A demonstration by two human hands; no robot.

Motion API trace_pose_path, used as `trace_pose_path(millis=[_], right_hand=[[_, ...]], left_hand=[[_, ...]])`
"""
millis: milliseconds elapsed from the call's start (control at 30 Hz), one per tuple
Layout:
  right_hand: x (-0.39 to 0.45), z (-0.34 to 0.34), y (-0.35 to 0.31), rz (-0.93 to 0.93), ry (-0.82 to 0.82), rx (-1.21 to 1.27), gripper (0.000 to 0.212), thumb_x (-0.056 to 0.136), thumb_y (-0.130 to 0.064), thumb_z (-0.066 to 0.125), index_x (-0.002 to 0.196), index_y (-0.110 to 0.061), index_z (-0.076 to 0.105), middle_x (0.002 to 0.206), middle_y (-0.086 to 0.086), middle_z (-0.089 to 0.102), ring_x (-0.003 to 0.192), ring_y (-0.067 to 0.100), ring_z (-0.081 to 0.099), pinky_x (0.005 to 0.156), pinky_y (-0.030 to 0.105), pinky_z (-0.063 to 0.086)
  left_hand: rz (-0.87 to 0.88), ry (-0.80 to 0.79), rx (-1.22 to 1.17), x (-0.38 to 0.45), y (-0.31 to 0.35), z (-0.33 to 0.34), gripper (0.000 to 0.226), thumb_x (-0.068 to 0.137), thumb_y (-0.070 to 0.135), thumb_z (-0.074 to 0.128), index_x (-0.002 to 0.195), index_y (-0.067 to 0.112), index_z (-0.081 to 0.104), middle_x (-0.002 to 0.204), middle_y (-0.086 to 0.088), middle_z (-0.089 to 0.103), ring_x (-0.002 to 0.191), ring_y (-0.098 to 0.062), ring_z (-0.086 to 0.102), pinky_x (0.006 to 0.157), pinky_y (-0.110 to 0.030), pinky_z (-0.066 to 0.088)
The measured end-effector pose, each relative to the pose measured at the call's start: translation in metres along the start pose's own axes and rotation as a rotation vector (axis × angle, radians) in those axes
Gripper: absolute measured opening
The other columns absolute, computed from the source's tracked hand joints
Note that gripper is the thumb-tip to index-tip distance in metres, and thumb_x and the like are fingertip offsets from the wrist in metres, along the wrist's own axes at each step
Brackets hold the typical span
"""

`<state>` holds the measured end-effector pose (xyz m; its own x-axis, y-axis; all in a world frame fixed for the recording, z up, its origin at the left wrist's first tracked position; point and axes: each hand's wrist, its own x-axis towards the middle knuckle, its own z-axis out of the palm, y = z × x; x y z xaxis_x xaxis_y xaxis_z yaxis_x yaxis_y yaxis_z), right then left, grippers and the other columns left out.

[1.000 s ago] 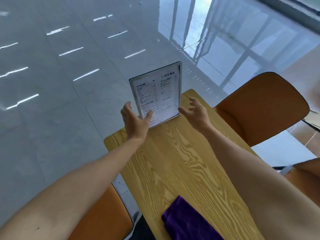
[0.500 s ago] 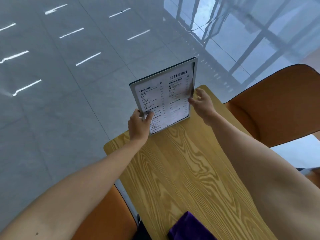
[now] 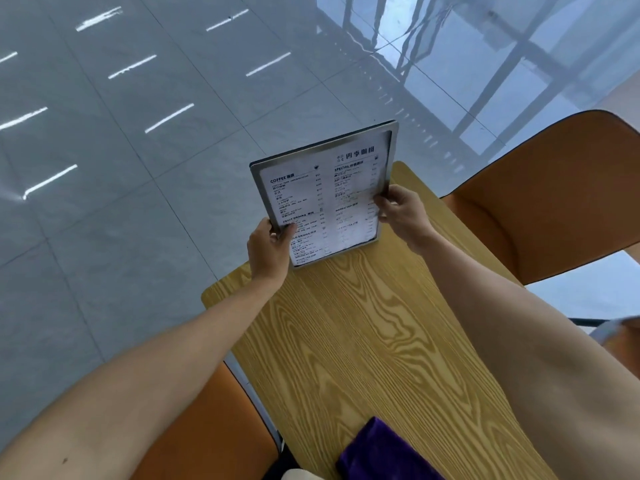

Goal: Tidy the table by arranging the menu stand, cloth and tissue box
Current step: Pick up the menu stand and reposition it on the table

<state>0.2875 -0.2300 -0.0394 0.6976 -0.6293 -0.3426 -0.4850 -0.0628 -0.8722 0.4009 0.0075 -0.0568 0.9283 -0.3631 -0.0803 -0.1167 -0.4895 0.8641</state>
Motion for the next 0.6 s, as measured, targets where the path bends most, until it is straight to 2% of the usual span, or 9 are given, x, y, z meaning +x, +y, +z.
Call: trace_pose_path(millis=[67, 233, 367, 467, 533, 600], right_hand=[[-0.016, -0.008, 0.008, 0.011, 0.025, -0.020, 0.011, 0.099, -0.020, 0.061, 0.103, -0.021, 0.071, 0.110, 0.003, 0.075, 0.104, 0.028, 0.071, 0.092, 0.058, 0.057], [-0.069, -0.041, 0.028, 0.043, 0.101, -0.001, 0.013, 0.098, -0.020, 0.061, 0.106, -0.018, 0.072, 0.109, 0.004, 0.075, 0.104, 0.029, 0.071, 0.090, 0.058, 0.058], [-0.117, -0.078, 0.055, 0.046, 0.216, -0.019, 0.024, 0.088, -0.041, 0.062, 0.099, -0.022, 0.073, 0.103, 0.001, 0.076, 0.100, 0.028, 0.072, 0.087, 0.061, 0.057], [-0.166, -0.102, 0.061, 0.044, 0.333, -0.027, 0.021, 0.095, -0.031, 0.063, 0.100, -0.013, 0.073, 0.103, 0.006, 0.075, 0.101, 0.031, 0.069, 0.090, 0.060, 0.054], [-0.199, -0.117, 0.069, 0.066, 0.408, -0.008, 0.015, 0.098, -0.024, 0.062, 0.096, -0.012, 0.071, 0.103, 0.009, 0.073, 0.101, 0.034, 0.068, 0.090, 0.059, 0.054], [-0.229, -0.132, 0.083, 0.083, 0.472, -0.005, 0.020, 0.096, -0.032, 0.062, 0.092, -0.014, 0.068, 0.099, 0.010, 0.073, 0.098, 0.037, 0.067, 0.086, 0.061, 0.055]], left_hand=[[0.028, -0.041, -0.001, -0.005, 0.002, 0.000, 0.029, 0.092, 0.024, 0.073, 0.111, 0.003, 0.070, 0.106, -0.004, 0.074, 0.091, -0.015, 0.068, 0.066, -0.006, 0.050], [0.104, -0.170, -0.014, -0.034, 0.012, 0.012, 0.028, 0.090, 0.022, 0.075, 0.111, 0.004, 0.072, 0.106, -0.003, 0.074, 0.093, -0.018, 0.071, 0.071, -0.021, 0.058], [0.160, -0.273, -0.036, -0.064, 0.038, 0.030, 0.026, 0.090, 0.017, 0.075, 0.112, 0.005, 0.071, 0.107, -0.001, 0.073, 0.093, -0.016, 0.070, 0.067, -0.014, 0.056], [0.197, -0.349, -0.027, -0.089, 0.059, 0.047, 0.025, 0.089, 0.017, 0.075, 0.112, 0.006, 0.072, 0.105, 0.001, 0.073, 0.091, -0.014, 0.068, 0.064, -0.008, 0.051], [0.220, -0.406, -0.035, -0.108, 0.073, 0.058, 0.025, 0.088, 0.016, 0.076, 0.111, 0.007, 0.073, 0.102, 0.003, 0.071, 0.091, -0.015, 0.068, 0.065, -0.013, 0.052], [0.217, -0.462, -0.067, -0.126, 0.084, 0.071, 0.025, 0.086, 0.013, 0.078, 0.110, 0.007, 0.074, 0.100, 0.006, 0.071, 0.091, -0.016, 0.069, 0.069, -0.019, 0.056]])
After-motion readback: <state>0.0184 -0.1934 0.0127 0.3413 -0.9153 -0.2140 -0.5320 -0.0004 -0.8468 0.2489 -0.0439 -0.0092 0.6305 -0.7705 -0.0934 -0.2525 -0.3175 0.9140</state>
